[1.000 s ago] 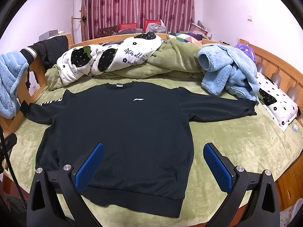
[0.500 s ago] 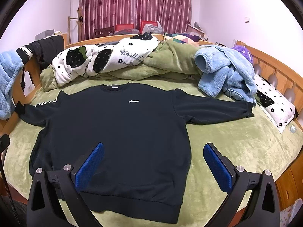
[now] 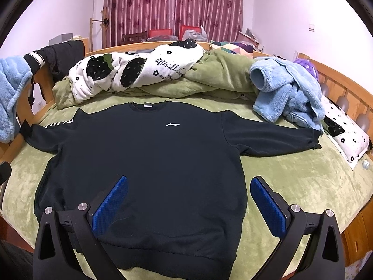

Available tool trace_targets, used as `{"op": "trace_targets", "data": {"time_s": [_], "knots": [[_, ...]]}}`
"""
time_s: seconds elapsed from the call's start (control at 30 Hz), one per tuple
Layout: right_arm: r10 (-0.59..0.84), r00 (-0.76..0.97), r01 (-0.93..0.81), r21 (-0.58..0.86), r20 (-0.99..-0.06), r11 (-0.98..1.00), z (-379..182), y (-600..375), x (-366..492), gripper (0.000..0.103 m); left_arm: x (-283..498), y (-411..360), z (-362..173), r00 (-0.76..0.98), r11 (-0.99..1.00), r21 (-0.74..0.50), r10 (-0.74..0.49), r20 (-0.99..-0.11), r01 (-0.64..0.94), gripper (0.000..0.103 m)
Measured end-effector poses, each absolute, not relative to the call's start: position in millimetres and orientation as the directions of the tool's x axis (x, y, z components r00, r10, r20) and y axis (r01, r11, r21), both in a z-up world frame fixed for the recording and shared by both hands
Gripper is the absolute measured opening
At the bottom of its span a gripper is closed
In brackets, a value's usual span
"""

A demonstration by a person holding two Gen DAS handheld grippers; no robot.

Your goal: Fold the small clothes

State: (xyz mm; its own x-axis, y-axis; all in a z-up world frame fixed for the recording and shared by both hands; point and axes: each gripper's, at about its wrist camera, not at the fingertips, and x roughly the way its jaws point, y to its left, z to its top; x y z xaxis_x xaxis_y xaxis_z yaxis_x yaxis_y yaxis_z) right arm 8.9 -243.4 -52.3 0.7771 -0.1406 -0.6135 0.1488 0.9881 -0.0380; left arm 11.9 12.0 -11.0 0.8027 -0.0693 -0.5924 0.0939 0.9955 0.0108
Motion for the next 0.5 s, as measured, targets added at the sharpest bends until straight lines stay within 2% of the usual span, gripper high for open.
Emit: {"op": "trace_targets", "data": {"time_s": [0.5], "knots": [[-0.128, 0.774, 0.161, -0.002, -0.62, 0.987, -53.3, -249.2, 10.4, 0.103, 10.8, 11.1, -16.2, 0.802, 0.995, 0.018, -0.071, -0.593, 0.101, 0.103]]}}
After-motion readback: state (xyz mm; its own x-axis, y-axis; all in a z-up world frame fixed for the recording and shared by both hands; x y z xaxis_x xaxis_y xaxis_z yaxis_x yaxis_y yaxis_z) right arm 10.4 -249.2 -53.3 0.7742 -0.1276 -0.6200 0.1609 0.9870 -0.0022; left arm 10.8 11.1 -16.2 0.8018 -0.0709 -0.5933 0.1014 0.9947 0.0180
